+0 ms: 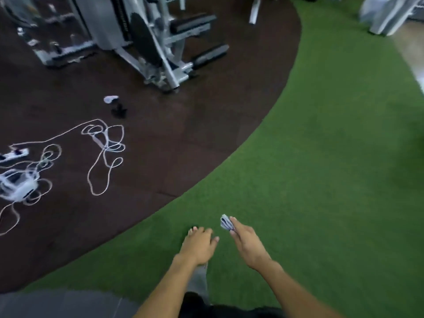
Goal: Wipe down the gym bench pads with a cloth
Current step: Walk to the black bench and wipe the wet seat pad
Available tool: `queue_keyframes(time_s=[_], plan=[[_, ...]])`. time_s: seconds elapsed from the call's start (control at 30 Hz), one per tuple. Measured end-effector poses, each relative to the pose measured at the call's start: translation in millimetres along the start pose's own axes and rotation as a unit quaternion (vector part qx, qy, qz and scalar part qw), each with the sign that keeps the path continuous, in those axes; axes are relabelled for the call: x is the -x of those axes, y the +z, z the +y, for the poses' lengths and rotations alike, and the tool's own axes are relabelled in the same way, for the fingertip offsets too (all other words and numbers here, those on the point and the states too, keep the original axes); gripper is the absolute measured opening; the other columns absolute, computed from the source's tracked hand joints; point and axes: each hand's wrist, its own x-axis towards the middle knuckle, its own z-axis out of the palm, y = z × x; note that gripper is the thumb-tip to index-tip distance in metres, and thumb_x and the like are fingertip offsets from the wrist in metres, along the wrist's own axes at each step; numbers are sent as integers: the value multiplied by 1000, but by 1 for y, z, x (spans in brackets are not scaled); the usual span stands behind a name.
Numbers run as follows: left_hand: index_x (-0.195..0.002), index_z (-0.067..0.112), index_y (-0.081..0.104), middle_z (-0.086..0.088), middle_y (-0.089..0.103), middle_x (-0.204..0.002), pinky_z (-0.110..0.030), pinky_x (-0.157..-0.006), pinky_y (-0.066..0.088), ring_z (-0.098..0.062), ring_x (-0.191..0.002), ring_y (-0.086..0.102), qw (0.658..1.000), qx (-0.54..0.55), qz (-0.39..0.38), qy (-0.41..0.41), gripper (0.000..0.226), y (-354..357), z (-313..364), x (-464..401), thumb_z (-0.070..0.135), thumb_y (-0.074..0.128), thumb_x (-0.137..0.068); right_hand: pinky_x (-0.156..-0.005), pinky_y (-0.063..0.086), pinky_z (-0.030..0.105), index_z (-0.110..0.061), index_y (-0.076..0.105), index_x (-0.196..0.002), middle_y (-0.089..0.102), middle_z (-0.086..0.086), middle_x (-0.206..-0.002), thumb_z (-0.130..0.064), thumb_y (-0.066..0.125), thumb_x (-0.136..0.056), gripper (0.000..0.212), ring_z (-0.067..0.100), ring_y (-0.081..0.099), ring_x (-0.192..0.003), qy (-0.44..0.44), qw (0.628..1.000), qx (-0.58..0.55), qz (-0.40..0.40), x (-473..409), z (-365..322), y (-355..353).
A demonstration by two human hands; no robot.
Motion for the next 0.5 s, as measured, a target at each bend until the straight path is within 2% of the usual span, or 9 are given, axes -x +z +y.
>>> queue_keyframes(time_s=[0.1,0.33,0.5], plan=[[-123,12,56,-13,55,-132,-44,-98,46,-32,-123,53,998,-44,-16,44,44,-43,30,-73,46,37,-103,-97,47,41,-24,36,-148,61,12,-131,-35,33,-100,49,31,56,-116,35,999,-18,29,-58,15,-36],[-132,12,51,-13,55,-132,-44,-100,43,-31,-123,53,982,-138,-44,117,46,-186,88,-236,44,33,-105,-103,42,42,-21,36,-150,56,9,-140,-28,37,-105,45,27,49,-125,102,988,-49,108,-205,11,-148],[-133,13,51,-11,54,-134,-45,-104,42,-30,-126,52,977,-153,-44,143,46,-281,126,-330,44,32,-105,-105,41,46,-20,37,-148,54,7,-143,-28,36,-105,43,31,46,-129,113,984,-38,131,-305,-7,-225]])
